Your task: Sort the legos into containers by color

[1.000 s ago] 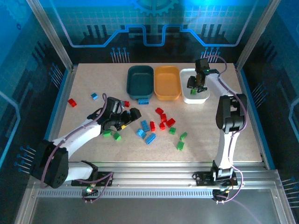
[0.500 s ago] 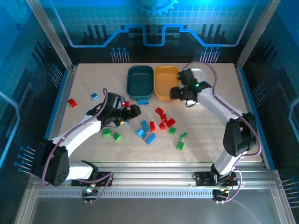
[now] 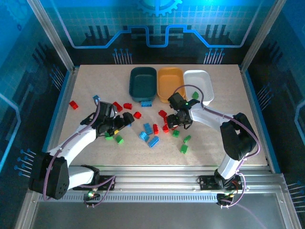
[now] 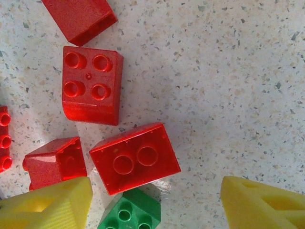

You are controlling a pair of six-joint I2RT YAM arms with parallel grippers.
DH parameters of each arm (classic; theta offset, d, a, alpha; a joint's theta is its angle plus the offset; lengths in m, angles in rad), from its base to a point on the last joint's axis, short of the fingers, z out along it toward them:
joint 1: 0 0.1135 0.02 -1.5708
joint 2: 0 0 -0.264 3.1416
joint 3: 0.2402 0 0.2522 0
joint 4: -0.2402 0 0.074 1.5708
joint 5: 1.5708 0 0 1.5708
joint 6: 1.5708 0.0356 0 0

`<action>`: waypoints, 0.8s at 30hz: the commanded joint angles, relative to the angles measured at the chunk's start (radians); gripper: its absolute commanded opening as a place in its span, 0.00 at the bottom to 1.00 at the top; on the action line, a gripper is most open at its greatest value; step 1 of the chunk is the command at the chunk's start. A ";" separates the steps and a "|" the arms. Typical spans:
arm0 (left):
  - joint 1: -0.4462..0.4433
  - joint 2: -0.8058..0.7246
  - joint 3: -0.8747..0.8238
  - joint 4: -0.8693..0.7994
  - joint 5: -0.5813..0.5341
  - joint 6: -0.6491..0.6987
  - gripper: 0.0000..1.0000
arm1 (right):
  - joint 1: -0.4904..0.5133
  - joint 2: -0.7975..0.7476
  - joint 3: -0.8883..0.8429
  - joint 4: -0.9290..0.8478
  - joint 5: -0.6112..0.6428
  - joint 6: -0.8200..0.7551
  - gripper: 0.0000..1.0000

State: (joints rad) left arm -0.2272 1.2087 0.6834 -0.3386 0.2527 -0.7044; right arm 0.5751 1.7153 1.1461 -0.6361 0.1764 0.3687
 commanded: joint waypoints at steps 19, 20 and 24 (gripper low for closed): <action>0.000 -0.075 0.007 -0.052 0.036 0.000 0.99 | -0.053 0.172 0.051 0.042 -0.044 -0.078 0.65; 0.001 -0.075 0.013 -0.057 0.036 0.003 0.99 | -0.054 0.173 0.055 0.046 -0.042 -0.083 0.63; 0.000 -0.078 0.028 -0.079 0.027 0.009 0.99 | -0.063 0.160 0.064 0.044 -0.046 -0.085 0.47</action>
State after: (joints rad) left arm -0.2272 1.1442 0.6838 -0.3717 0.2676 -0.7044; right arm 0.5224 1.8660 1.1877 -0.5915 0.1303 0.2943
